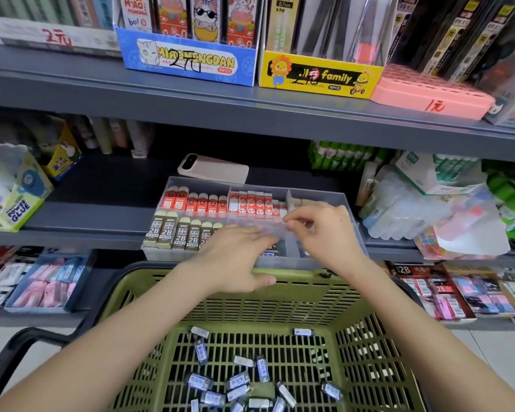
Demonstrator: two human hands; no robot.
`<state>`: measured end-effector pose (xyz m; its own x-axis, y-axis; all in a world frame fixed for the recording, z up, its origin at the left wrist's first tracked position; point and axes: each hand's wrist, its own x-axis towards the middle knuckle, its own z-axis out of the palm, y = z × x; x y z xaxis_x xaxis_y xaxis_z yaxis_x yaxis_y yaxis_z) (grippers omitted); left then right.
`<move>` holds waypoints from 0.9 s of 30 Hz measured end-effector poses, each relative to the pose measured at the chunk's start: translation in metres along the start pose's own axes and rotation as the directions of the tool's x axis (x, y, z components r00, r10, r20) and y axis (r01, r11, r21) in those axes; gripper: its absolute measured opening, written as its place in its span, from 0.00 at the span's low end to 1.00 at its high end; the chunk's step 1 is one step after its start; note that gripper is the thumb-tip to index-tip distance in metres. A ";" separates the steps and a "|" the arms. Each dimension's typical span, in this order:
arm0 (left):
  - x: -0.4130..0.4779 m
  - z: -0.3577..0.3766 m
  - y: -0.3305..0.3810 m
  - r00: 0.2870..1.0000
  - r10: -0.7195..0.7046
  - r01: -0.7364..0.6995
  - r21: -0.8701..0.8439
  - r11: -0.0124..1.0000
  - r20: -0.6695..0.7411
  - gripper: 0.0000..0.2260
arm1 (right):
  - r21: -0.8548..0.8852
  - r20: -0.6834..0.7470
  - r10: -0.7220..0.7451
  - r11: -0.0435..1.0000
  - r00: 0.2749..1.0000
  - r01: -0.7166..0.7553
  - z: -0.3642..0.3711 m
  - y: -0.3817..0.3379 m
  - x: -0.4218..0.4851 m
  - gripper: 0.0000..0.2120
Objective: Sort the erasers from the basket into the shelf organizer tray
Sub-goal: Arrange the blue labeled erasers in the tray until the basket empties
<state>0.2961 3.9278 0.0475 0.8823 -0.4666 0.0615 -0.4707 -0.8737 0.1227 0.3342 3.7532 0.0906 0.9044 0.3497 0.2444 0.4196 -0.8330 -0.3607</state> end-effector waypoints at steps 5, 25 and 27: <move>0.006 -0.011 0.000 0.995 -0.030 0.029 0.020 0.999 0.094 0.32 | 0.290 -0.018 0.006 0.957 1.000 0.000 -0.018 -0.008 -0.038 0.06; -0.111 0.166 0.060 0.865 -0.025 0.074 -0.077 0.994 0.501 0.40 | -0.294 0.711 0.254 0.954 0.655 -0.050 0.169 0.039 -0.218 0.43; -0.104 0.174 0.058 0.885 -0.025 0.067 -0.073 0.995 0.466 0.38 | -0.234 0.704 0.260 0.963 0.661 -0.130 0.172 0.041 -0.220 0.41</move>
<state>0.1760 3.9019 -0.1243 0.7905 -0.4549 -0.4100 -0.4093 -0.8905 0.1989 0.1657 3.7157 -0.1332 0.7614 0.3163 -0.5658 0.2688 -0.9484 -0.1683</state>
